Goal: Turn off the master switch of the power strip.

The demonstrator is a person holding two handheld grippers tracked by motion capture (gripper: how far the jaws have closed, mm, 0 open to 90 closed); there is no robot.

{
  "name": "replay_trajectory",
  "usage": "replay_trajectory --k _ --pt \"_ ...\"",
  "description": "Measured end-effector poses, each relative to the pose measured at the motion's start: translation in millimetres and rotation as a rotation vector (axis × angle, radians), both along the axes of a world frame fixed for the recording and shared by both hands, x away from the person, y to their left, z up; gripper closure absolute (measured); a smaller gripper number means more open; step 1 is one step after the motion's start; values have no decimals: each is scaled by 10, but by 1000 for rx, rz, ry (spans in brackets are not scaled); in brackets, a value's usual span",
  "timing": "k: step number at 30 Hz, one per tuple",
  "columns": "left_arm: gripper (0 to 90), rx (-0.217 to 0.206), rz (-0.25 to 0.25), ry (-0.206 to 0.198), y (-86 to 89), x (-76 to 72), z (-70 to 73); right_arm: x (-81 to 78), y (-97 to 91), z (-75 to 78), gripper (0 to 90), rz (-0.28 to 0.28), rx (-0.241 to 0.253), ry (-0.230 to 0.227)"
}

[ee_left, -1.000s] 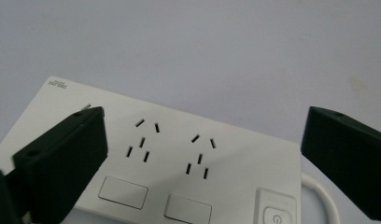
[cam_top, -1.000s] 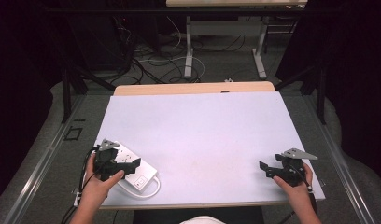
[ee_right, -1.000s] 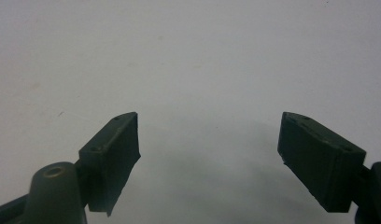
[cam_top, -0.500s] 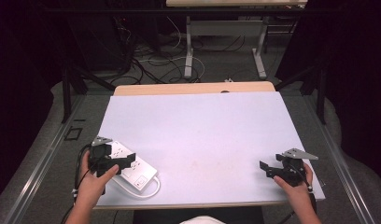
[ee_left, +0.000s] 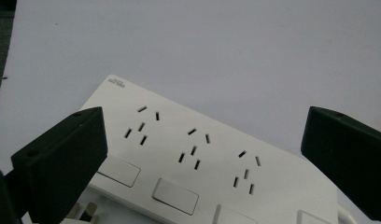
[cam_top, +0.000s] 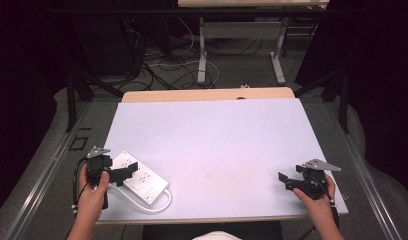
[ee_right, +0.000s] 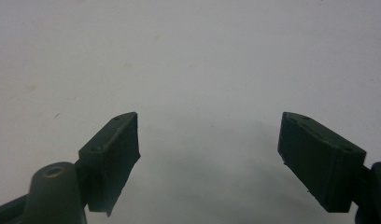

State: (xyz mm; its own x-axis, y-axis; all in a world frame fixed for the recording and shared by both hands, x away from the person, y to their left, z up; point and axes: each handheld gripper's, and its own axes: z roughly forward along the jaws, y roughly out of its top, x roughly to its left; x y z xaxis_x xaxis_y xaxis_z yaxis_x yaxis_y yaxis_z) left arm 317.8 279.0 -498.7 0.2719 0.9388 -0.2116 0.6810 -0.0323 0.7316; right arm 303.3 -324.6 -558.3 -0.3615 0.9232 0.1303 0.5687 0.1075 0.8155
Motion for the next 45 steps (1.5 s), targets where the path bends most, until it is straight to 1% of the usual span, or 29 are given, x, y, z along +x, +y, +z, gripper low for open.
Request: replay_trajectory --k 1,2,3,4,5,7,11,13,17,18,22,24,26,27,28,29,31,34,36,37,45 --pt "4 1 1 -4 18 -7 -9 1 3 -3 201 -5 1 -5" --pt "4 9 -4 2 39 -19 -12 1 -1 -3 201 -2 -4 -7" --pt "4 2 2 -6 49 -29 -26 -2 -9 2 201 5 -6 -2" --pt "4 3 -3 -6 69 -38 -36 -1 -13 3 201 7 -6 -3" --pt "4 -6 8 -18 76 -47 -55 -2 -15 4 201 7 -9 -3" --pt "4 -3 20 -26 100 -61 -88 -2 -17 4 201 7 -8 -3" --pt "4 12 28 -28 155 -99 -128 -2 -11 4 201 2 -11 -7" --pt "4 29 24 -37 176 -116 -148 -2 -10 2 201 7 -5 -4" --pt "4 26 31 -50 203 -139 -196 1 -16 0 201 7 -9 -4" --pt "4 31 25 -48 213 -144 -204 0 -15 1 201 8 -8 -4" --pt "4 39 20 -61 229 -159 -232 -1 -11 0 201 8 -5 -2" --pt "4 35 21 -74 239 -166 -250 0 -12 -2 201 8 -5 -1" --pt "4 41 18 -75 243 -173 -263 1 -15 -2 201 9 -7 -3" --pt "4 47 14 -64 248 -177 -264 2 -18 -2 201 10 -10 -5" --pt "4 49 15 -67 250 -176 -274 2 -19 -3 201 10 -11 -5" --pt "4 43 21 -72 247 -174 -291 2 -21 -3 201 10 -11 -5" --pt "4 41 22 -66 253 -169 -311 3 -21 -3 201 10 -12 -5" --pt "4 55 20 -59 255 -167 -331 3 -24 -1 201 9 -9 -5" --pt "4 54 18 -60 257 -160 -355 3 -23 -2 201 1 -12 -11" --pt "4 59 15 -56 261 -158 -364 2 -24 -1 201 4 -6 -5" --pt "4 56 20 -47 267 -154 -396 4 -26 -3 201 4 -7 -5"
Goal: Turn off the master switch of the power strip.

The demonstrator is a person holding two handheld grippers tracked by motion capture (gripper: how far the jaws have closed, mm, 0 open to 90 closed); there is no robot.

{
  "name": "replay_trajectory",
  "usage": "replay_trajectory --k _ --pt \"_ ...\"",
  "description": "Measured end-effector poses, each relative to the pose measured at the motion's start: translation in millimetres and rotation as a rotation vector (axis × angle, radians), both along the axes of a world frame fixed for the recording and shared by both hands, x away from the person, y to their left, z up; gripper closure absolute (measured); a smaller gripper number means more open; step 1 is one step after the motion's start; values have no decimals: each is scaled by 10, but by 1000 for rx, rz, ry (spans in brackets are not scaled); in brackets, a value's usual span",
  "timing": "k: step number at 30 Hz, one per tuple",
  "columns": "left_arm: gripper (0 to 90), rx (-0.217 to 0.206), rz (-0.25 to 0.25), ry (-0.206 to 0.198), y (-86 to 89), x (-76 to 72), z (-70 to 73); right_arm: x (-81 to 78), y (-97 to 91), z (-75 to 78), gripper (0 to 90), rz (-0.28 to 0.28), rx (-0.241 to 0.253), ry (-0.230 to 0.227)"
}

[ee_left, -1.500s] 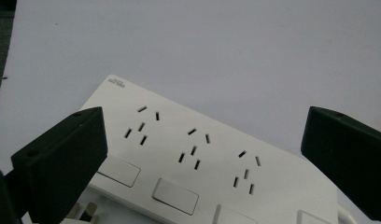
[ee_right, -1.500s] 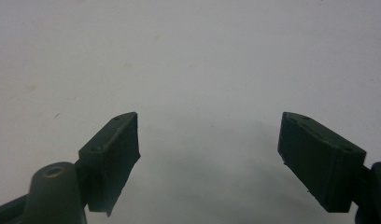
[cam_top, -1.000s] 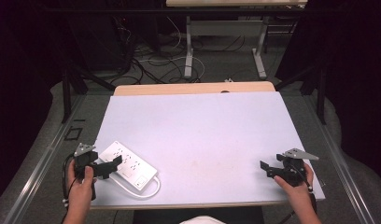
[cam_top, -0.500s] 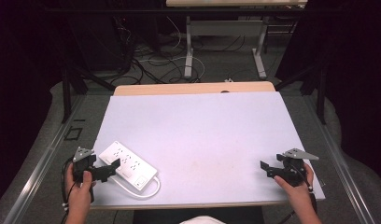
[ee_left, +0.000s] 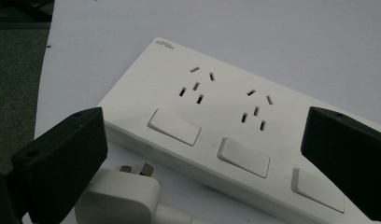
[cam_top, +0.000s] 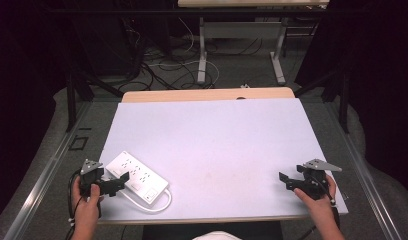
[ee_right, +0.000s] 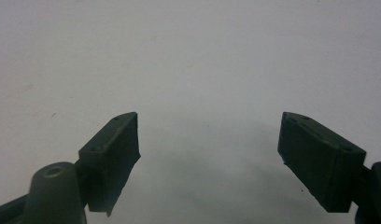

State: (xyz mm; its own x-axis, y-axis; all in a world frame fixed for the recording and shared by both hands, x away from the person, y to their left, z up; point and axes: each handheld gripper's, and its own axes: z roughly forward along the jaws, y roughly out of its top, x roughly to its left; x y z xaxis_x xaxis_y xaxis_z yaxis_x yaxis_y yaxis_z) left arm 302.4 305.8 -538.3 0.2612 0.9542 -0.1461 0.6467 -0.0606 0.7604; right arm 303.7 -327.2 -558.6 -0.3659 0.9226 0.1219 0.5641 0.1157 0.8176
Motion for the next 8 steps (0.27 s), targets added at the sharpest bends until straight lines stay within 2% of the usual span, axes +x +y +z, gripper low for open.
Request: replay_trajectory --k 8 --pt "4 -5 7 -2 13 2 0 -5 -5 1 201 0 -1 2"
